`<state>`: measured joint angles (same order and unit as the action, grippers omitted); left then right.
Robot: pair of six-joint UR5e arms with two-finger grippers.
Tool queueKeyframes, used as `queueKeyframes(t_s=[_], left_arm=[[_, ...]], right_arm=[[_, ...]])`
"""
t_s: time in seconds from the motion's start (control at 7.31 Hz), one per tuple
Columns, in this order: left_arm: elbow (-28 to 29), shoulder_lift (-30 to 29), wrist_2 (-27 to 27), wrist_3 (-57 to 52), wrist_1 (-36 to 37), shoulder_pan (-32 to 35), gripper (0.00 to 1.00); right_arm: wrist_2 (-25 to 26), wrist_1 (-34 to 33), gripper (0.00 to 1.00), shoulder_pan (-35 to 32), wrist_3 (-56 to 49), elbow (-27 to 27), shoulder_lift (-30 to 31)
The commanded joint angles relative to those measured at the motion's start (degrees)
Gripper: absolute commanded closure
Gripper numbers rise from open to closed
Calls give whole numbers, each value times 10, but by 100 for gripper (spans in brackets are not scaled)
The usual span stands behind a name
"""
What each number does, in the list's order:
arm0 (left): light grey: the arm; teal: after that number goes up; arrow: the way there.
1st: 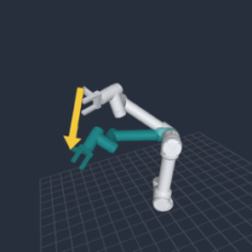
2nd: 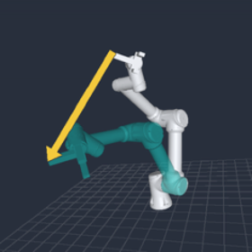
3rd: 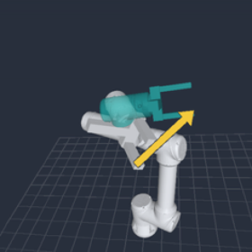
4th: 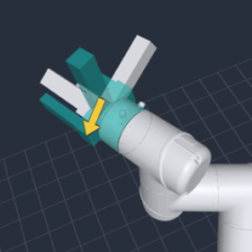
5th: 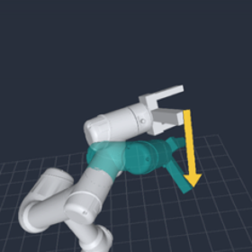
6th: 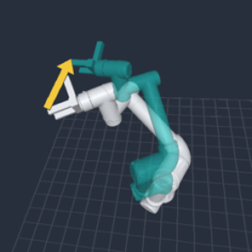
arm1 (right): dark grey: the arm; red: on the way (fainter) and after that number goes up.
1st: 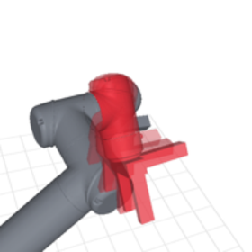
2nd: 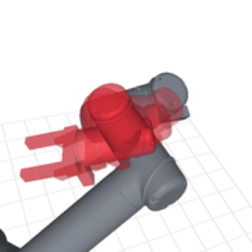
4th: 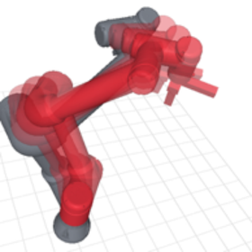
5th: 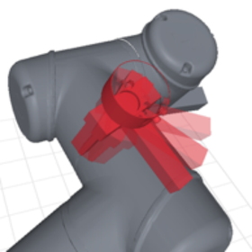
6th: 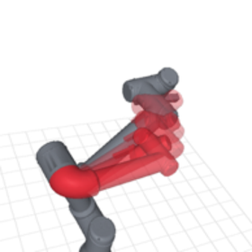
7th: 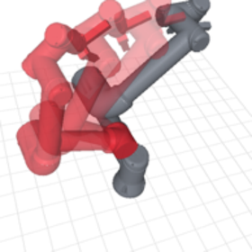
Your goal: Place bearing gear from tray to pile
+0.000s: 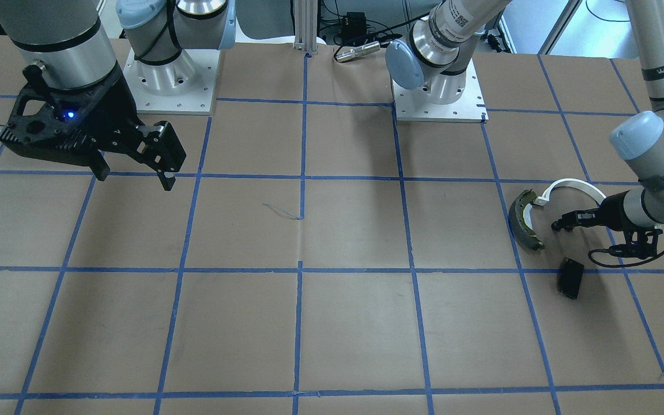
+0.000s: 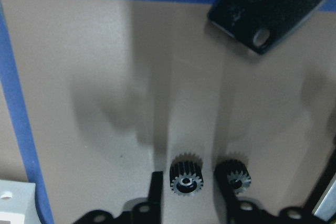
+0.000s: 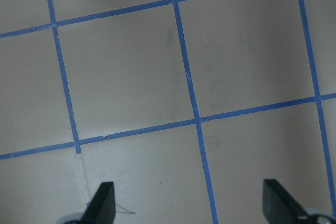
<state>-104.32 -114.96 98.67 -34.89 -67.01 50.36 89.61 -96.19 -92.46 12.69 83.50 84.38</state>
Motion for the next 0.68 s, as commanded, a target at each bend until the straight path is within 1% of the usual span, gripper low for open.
queueKeyframes(t_s=[0.0, 0.14, 0.27, 0.41, 0.55], left_arm=[[9, 12, 4, -1, -7, 0, 11], [13, 26, 4, 0, -8, 2, 3], [12, 43, -2, 1, -8, 5, 3], [21, 66, -1, 6, -10, 26, 0], [40, 90, 1, 58, -46, 66, 0]], right_arm=[[-1, 0, 0, 0, 1, 0, 0], [1, 0, 0, 0, 0, 0, 0], [0, -1, 0, 0, 0, 0, 0], [-1, -1, 0, 0, 1, -1, 0], [-1, 0, 0, 0, 0, -1, 0]])
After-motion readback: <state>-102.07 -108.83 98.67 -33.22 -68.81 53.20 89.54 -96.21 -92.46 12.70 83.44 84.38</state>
